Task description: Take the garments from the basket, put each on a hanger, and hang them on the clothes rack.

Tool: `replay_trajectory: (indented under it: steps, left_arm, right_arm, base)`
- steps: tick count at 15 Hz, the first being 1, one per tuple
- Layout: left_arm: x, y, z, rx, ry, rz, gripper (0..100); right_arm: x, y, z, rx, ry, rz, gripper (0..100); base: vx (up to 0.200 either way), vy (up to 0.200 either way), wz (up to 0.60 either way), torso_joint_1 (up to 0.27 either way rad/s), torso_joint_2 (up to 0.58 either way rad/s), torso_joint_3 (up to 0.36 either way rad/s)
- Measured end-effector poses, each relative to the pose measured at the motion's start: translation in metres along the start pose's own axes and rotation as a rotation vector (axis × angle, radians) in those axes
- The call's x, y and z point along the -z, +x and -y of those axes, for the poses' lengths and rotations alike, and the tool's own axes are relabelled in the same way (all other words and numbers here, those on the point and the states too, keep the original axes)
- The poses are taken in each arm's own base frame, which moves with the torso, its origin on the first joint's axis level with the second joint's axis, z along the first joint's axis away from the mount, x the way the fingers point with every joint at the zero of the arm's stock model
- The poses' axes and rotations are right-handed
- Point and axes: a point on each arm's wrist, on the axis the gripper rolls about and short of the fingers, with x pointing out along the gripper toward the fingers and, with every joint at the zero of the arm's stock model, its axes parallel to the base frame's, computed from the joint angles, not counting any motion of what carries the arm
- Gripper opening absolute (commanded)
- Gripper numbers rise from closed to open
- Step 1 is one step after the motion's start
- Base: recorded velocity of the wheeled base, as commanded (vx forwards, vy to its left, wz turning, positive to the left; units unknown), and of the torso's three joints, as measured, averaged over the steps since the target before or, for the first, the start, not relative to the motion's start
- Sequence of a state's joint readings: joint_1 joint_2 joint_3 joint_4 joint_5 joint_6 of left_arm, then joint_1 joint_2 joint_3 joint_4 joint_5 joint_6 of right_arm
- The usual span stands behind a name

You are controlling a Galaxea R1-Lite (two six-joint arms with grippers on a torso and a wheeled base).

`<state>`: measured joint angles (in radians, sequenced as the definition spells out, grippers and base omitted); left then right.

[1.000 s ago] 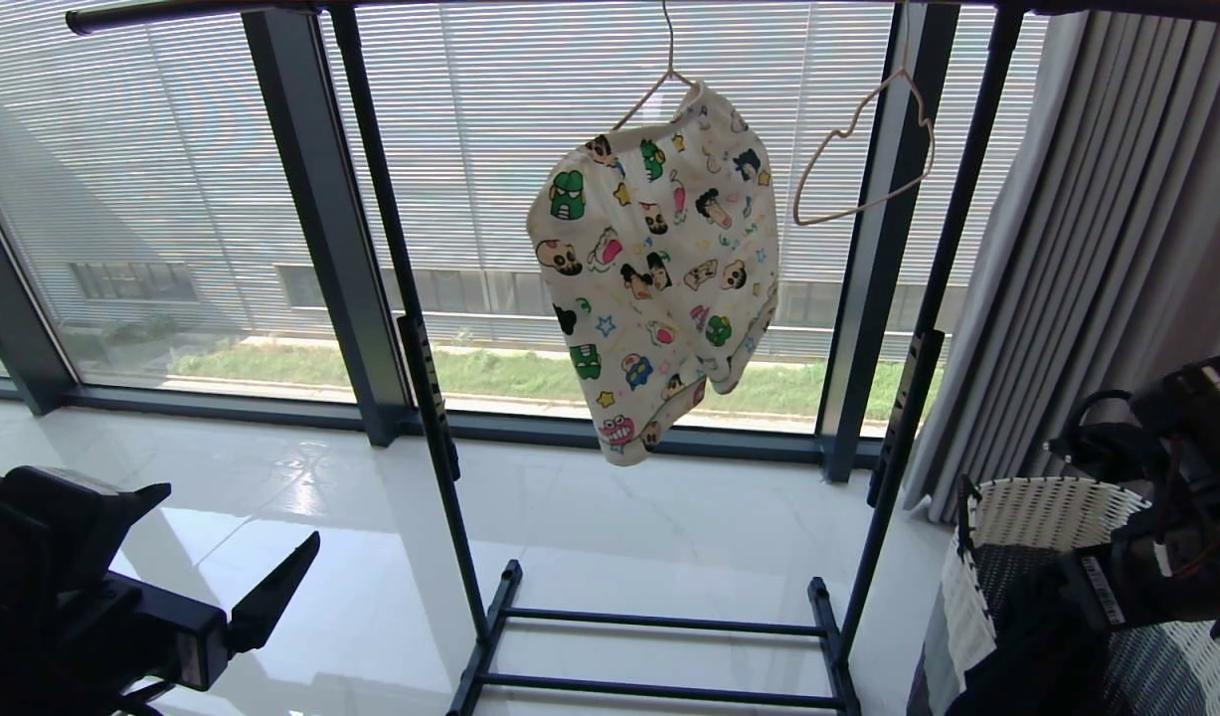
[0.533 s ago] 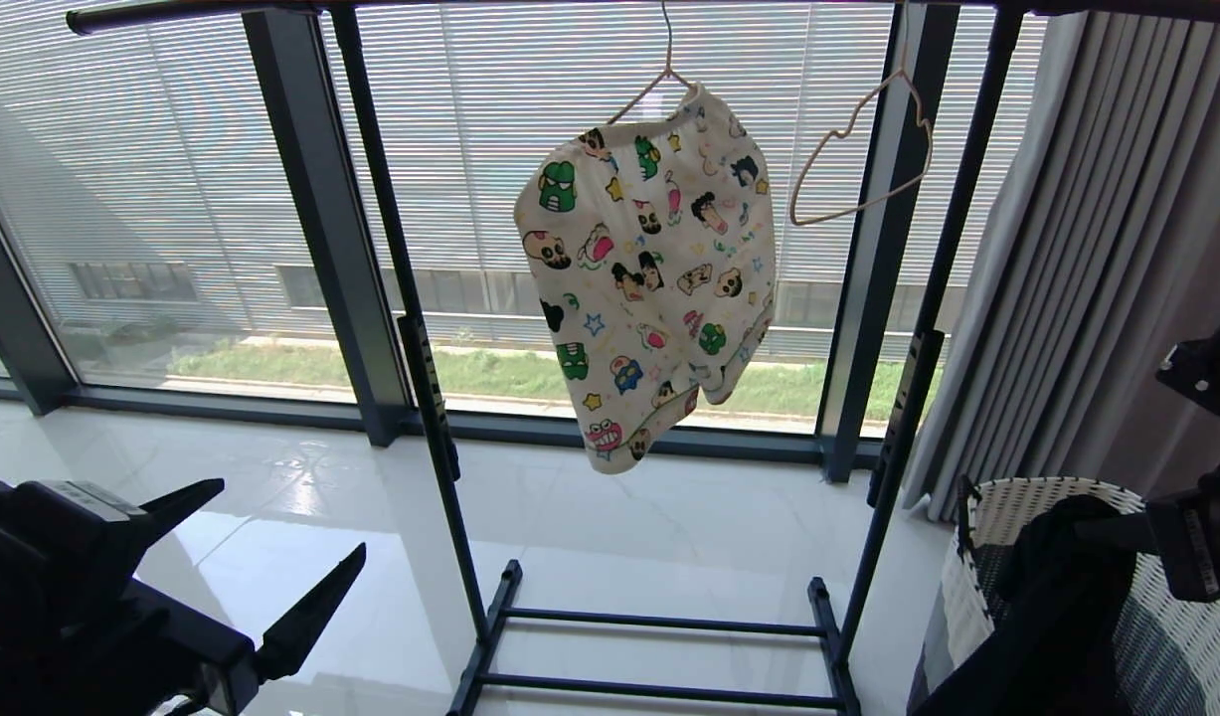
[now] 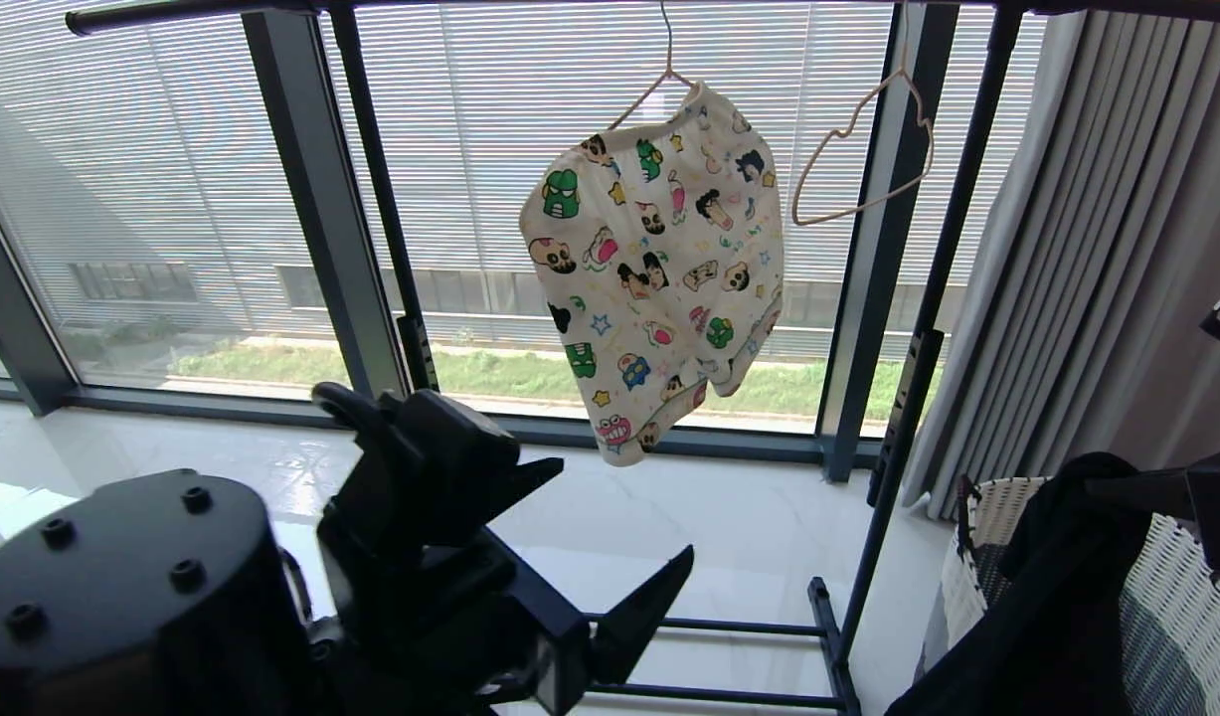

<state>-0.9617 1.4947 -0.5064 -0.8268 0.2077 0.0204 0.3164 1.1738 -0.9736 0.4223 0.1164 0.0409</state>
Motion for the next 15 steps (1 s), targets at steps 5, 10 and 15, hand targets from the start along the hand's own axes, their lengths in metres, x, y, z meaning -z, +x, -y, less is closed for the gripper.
replay_trajectory:
  steps: [5, 10, 15]
  left_arm:
    - [0.019, 0.090, 0.067, 0.157, -0.126, -0.094, 100]
    - [0.046, 0.158, 0.111, 0.266, -0.133, -0.119, 100]
    - [0.081, 0.200, 0.123, 0.255, -0.124, -0.151, 100]
  right_arm:
    - [-0.001, -0.011, -0.002, -0.034, -0.006, 0.038, 0]
    - [0.003, -0.018, -0.004, -0.047, -0.011, 0.055, 0]
    - [0.003, -0.020, -0.010, -0.079, -0.031, 0.060, 0]
  base:
    - [0.000, 0.000, 0.00, 0.000, 0.00, 0.000]
    - [0.000, 0.000, 0.00, 0.000, 0.00, 0.000]
    - [0.000, 0.000, 0.00, 0.000, 0.00, 0.000]
